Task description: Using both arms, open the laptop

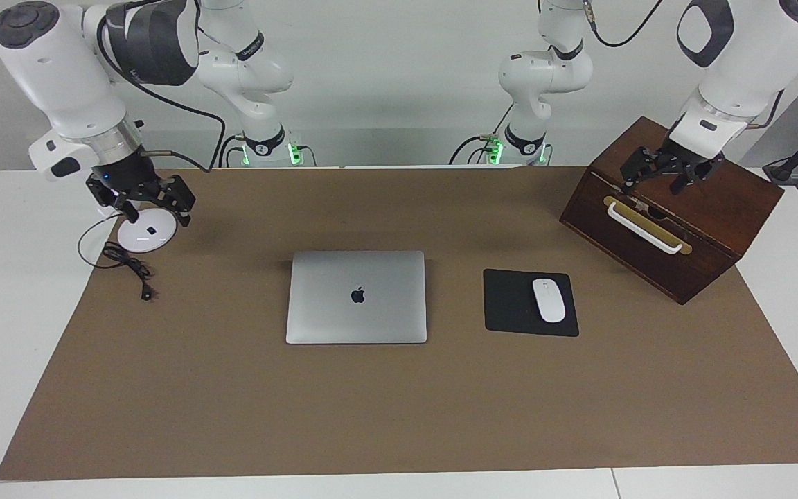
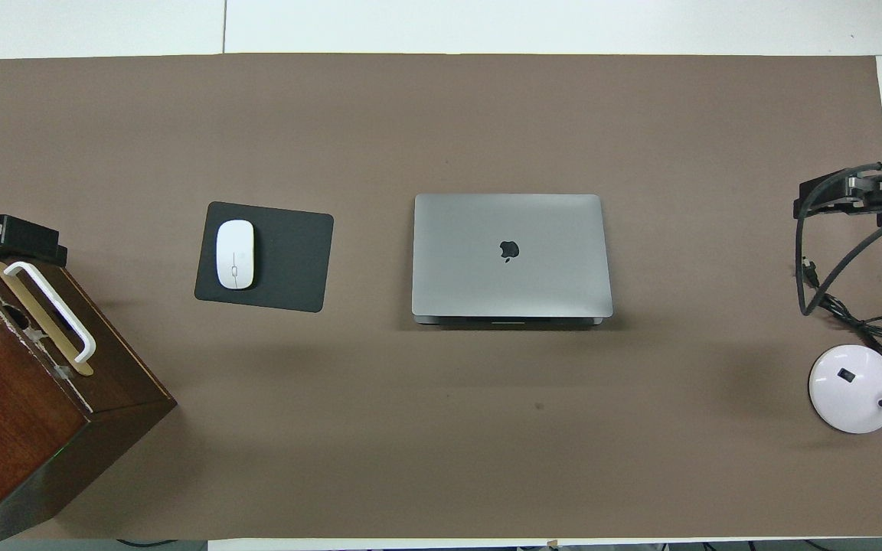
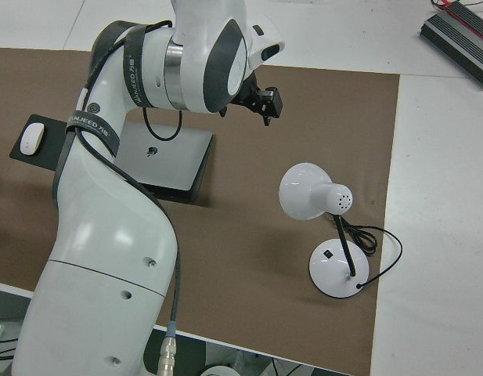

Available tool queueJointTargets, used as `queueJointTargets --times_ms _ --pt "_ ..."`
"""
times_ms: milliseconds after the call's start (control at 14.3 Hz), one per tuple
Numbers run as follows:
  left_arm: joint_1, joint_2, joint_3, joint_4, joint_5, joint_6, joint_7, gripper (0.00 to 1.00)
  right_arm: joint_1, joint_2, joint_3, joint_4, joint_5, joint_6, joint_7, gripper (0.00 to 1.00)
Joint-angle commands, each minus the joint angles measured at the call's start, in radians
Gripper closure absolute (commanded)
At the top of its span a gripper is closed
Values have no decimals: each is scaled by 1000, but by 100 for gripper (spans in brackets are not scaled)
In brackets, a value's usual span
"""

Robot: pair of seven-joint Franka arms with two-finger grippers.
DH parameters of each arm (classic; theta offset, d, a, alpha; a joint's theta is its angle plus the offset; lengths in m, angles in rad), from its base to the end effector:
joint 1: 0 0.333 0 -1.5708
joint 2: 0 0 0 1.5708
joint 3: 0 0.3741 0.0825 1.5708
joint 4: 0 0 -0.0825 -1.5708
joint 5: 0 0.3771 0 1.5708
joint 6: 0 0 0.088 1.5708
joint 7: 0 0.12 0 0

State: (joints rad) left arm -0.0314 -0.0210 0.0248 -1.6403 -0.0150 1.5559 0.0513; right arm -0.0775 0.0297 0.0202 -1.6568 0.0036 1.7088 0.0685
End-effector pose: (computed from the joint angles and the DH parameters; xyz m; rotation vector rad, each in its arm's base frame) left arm 0.5355 -0.0052 0.6475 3.1218 -0.0900 -0.0985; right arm 0.5674 -0.0323 0.6249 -3.1308 0.1979 -0.0350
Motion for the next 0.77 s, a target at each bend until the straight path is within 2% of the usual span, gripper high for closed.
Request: queueJointTargets --times_ms 0,627,697 --pt "-1 -28 -2 -24 13 0 -2 0 -21 -24 12 -28 -13 14 -24 0" --pt "10 -39 -3 -32 20 -4 -53 0 -33 -25 12 -38 -13 18 -50 0" --pt "8 -39 -3 -33 20 3 -80 8 -33 -25 12 -38 -13 18 -50 0"
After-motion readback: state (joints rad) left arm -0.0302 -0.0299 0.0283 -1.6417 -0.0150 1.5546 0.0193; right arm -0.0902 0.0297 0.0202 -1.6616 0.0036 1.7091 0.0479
